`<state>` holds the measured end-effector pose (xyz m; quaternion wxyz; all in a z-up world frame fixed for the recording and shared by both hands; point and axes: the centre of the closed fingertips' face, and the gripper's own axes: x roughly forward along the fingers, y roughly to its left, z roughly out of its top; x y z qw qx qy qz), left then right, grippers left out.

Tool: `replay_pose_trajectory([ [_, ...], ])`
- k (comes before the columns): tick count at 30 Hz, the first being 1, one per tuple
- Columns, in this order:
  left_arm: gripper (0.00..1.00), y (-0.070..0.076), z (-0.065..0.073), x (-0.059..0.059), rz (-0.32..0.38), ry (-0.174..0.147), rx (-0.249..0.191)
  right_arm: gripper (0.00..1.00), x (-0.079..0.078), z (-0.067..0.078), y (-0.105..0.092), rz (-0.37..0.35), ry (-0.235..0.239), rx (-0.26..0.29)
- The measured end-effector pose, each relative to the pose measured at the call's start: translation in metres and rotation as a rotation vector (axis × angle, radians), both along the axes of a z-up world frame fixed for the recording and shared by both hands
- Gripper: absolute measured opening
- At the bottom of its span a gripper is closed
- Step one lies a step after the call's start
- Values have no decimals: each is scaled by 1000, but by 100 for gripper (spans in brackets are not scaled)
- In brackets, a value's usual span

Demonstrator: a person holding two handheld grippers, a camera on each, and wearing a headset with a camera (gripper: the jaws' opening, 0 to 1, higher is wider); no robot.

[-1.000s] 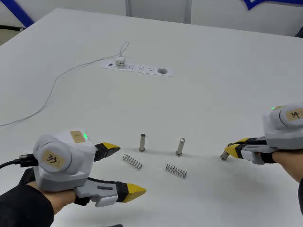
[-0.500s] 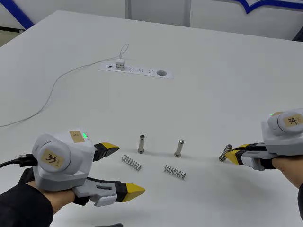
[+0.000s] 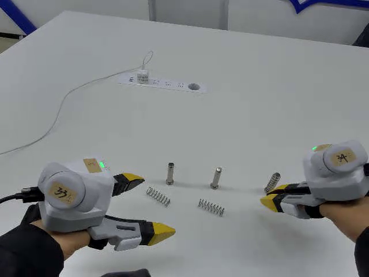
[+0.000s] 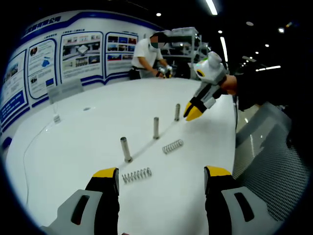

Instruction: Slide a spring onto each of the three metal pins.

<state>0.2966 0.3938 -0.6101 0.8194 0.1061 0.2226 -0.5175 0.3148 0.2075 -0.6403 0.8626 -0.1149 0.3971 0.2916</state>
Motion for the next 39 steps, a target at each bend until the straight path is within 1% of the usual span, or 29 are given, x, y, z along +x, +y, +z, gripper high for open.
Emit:
replay_pose_trajectory([
  [5, 72, 0, 0, 1, 3, -1, -2, 13, 1, 5, 28, 88, -3, 2],
  [12, 72, 1, 0, 0, 4, 0, 1, 13, 4, 6, 63, 202, -1, -10],
  [17, 72, 1, 0, 0, 5, 1, 3, 14, 3, 2, 86, 286, 9, -36],
  [23, 72, 1, -1, 0, 5, 3, 5, 14, 6, -6, 106, 359, 25, -75],
  [26, 72, 1, -1, 0, 6, 3, 5, 14, 8, -11, 113, 388, 33, -96],
  [29, 72, 2, 0, 1, 11, 3, 1, 14, 8, -18, 118, 415, 51, -117],
  [33, 72, 2, 0, 2, 13, 2, -1, 14, 11, -24, 117, 437, 58, -159],
  [39, 72, 2, 0, 2, 13, 2, -3, 14, 11, -30, 117, 451, 83, -182],
])
